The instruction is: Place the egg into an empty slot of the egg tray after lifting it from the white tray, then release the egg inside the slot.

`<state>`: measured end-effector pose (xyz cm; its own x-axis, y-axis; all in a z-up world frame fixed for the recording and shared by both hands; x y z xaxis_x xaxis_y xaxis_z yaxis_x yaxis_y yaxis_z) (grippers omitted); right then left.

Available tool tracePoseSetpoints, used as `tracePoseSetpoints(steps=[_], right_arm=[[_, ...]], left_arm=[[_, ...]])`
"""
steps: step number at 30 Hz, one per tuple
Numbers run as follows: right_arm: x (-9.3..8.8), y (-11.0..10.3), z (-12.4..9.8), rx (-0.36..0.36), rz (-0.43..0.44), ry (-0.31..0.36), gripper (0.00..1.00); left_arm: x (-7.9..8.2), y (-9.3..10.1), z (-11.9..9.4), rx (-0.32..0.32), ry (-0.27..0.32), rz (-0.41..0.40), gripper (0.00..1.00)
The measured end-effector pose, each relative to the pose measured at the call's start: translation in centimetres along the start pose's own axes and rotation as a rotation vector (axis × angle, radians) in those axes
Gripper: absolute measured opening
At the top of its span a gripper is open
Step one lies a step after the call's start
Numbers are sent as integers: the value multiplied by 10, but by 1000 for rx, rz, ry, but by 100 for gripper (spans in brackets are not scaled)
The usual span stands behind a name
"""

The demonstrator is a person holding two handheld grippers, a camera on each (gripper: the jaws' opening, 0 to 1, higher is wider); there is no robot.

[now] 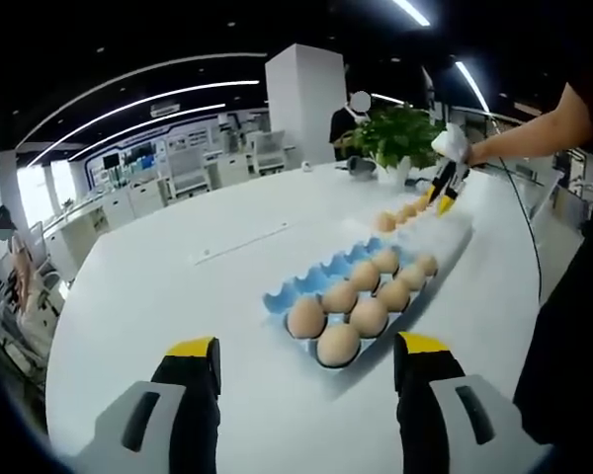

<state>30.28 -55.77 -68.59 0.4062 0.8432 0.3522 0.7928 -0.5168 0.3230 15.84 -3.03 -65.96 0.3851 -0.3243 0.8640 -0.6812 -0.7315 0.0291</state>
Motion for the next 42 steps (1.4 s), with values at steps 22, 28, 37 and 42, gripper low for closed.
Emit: tracePoseSetpoints(steps=[22,28,37,42], right_arm=[[-22,17,4,20,8,-139,27],[-31,23,9,92,110,-107,26],[-29,21,13,106,129,-117,26],[-23,15,4,29,54,-114,24]], left_arm=[[2,1,1,0,-11,-6,72],[2,2,3,1,-21,2,71],[5,1,6,14,3,-7,69],[4,2,6,7,-1,-4,69]])
Point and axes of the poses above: the point that each gripper's makers call its tool centre point, and the gripper's own axes: z roughly forward along the fingers, y roughly to its right, x roughly out of its top, the point moved 10 cm from there along -z, roughly backward along the fingers, and after that the axes turned 10 degrees about -x, right-handed, at the moved point
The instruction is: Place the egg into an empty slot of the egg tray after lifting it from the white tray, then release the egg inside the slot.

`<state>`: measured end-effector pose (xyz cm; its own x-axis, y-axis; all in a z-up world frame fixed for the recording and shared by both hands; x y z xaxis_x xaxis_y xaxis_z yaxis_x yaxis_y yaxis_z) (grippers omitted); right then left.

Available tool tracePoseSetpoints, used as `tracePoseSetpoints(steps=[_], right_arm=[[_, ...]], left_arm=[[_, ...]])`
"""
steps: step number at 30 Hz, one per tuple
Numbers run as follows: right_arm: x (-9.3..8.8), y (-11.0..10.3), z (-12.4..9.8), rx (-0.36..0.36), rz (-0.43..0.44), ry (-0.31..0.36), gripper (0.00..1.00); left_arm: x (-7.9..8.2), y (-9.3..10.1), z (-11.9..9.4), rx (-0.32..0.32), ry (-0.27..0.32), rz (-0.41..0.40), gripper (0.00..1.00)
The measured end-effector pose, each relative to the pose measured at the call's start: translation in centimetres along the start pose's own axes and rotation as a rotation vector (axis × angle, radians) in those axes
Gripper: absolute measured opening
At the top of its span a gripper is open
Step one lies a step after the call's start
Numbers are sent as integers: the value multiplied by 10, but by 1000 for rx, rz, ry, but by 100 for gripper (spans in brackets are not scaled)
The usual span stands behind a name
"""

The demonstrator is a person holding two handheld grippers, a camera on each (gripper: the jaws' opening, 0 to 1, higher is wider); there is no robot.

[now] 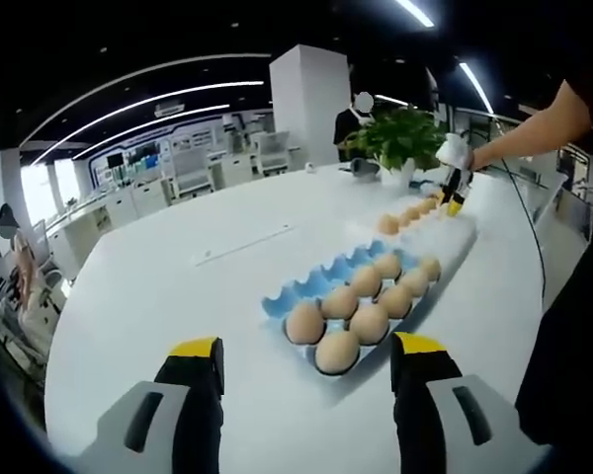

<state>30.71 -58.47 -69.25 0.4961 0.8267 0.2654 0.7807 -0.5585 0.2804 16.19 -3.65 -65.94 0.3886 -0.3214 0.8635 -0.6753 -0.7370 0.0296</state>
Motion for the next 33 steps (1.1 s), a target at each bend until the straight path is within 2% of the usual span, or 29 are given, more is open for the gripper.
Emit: tracePoseSetpoints(steps=[5,7,10,19,22,25,28,33], right_arm=[[0,-3,-22,16,24,33,24],[0,-4,-29,-7,1,42,24],[3,-10,-38,6,34,78,24],[13,-23,-42,22,-4,93,24],[15,-25,-43,28,-8,100,24],[19,-28,-45,29,-18,115,24],[23,-29,-47,30,-25,135,24],[29,-32,-50,41,-22,160,24]], left_arm=[[-2,-6,-4,10,10,-16,69],[-3,-6,-3,12,8,-16,69],[-4,-6,-3,6,7,-19,69],[-4,-6,-3,-3,4,-14,71],[-6,-4,-2,-19,-10,-14,75],[-8,-1,1,-29,-26,0,85],[-8,0,2,-30,-9,-10,96],[-9,1,3,-42,-10,-25,97]])
Point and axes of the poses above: the point that each gripper's makers call its tool centre point, and the gripper's own axes: z roughly forward along the fingers, y roughly to its right, x roughly out of its top, the point moved 10 cm from there along -z, roughly backward along the fingers, and after that the axes turned 10 degrees about -x, right-handed, at the moved point
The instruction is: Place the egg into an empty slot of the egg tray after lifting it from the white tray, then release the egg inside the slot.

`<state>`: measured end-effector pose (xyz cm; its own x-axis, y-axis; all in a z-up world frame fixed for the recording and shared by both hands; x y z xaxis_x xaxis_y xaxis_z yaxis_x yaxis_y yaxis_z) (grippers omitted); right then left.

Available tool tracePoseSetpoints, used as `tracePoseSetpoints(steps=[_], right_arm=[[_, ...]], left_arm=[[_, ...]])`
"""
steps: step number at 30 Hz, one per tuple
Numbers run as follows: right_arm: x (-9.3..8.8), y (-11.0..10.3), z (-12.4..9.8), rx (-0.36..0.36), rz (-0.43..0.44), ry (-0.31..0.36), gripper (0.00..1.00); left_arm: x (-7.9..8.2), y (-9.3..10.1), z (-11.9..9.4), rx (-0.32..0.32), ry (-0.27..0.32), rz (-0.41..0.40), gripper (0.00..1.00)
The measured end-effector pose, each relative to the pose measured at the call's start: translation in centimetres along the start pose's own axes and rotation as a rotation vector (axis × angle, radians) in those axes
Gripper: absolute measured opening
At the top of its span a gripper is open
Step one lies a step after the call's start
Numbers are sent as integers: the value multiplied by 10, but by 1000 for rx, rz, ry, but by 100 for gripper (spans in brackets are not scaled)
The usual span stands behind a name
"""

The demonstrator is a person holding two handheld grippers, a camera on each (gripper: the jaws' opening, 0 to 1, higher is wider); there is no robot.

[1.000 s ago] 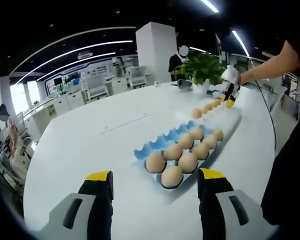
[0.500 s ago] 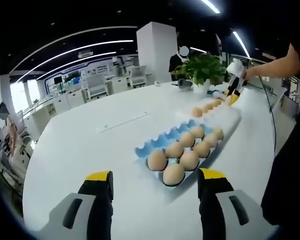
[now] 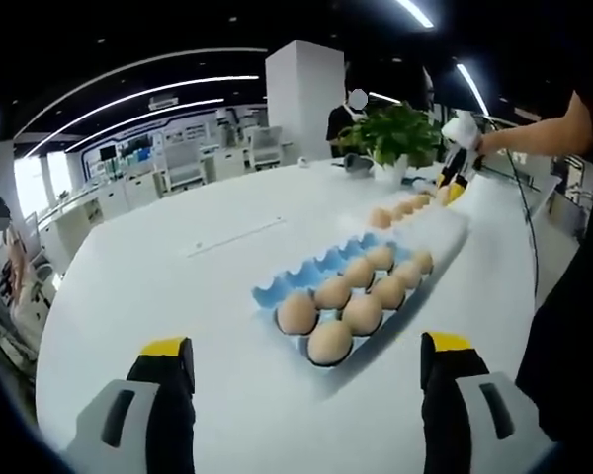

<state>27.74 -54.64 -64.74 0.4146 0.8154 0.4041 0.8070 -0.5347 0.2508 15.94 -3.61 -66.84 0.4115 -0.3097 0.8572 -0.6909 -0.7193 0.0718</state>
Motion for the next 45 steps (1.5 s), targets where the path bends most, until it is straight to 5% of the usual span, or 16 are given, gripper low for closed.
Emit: tracePoseSetpoints(steps=[14,20,33,45], right_arm=[[24,-16,2,39,-60,50,24],[42,-25,6,66,-101,83,24],[94,-58,35,170,-225,158,24],[122,-76,52,225,-285,189,24]], left_arm=[[-1,0,-1,-9,-10,-1,87],[-3,-1,-2,8,-2,1,93],[-4,1,0,-6,-12,-4,92],[-5,0,-3,-3,-11,-13,89]])
Point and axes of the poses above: the point that each gripper's makers call its tool centre point, and the gripper's own axes: z roughly forward along the fingers, y roughly to its right, x roughly out of its top, the point moved 10 cm from there along -z, roughly backward along the fingers, and after that the axes turned 10 degrees about -x, right-handed, at the moved point
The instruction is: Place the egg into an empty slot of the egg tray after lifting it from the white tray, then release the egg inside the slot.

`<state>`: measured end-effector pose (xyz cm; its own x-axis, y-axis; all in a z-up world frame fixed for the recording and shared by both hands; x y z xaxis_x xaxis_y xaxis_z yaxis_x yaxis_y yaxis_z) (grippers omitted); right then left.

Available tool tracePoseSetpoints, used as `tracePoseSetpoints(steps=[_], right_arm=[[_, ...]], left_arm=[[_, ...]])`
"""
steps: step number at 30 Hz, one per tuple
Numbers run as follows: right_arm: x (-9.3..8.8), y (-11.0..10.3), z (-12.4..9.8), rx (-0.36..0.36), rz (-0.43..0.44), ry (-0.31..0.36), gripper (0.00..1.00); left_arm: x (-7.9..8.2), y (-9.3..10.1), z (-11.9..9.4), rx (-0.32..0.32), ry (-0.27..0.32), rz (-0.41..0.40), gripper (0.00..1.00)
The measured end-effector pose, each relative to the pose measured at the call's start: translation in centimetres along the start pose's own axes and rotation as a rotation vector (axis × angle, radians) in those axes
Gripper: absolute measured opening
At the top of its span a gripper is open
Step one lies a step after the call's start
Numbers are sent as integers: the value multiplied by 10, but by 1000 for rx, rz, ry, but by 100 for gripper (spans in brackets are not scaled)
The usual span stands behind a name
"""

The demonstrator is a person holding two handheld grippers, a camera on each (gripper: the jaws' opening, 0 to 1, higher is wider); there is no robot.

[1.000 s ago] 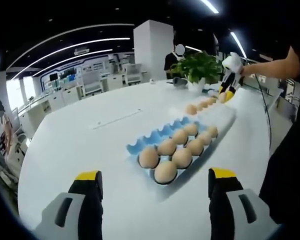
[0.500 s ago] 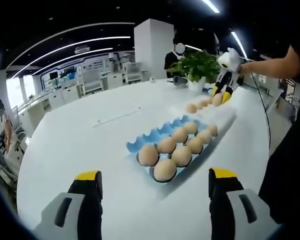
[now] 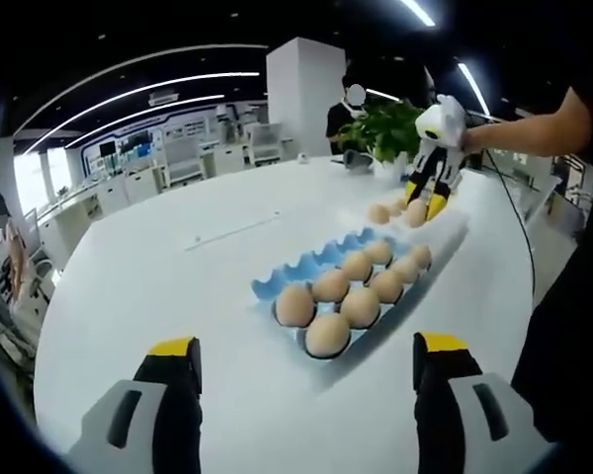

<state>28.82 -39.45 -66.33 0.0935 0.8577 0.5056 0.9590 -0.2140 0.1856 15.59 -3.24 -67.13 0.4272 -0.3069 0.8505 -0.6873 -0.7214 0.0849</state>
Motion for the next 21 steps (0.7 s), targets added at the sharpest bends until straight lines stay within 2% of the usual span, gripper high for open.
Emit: tracePoseSetpoints(steps=[11,21], right_arm=[[21,-5,24,52,-53,14,24],[28,-8,41,85,-91,-5,24]], left_arm=[[2,-2,-1,3,2,5,88],[1,-4,-2,11,1,4,87]])
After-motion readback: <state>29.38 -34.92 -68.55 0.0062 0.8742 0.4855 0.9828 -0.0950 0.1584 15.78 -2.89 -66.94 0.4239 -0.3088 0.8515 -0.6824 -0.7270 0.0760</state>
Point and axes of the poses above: the point that each gripper's makers call its tool centre point, and the gripper's own axes: z roughly forward along the fingers, y roughly to its right, x roughly out of its top, the point moved 10 cm from there along -z, roughly backward along the fingers, and after that the axes turned 10 degrees about -x, right-handed, at the moved point
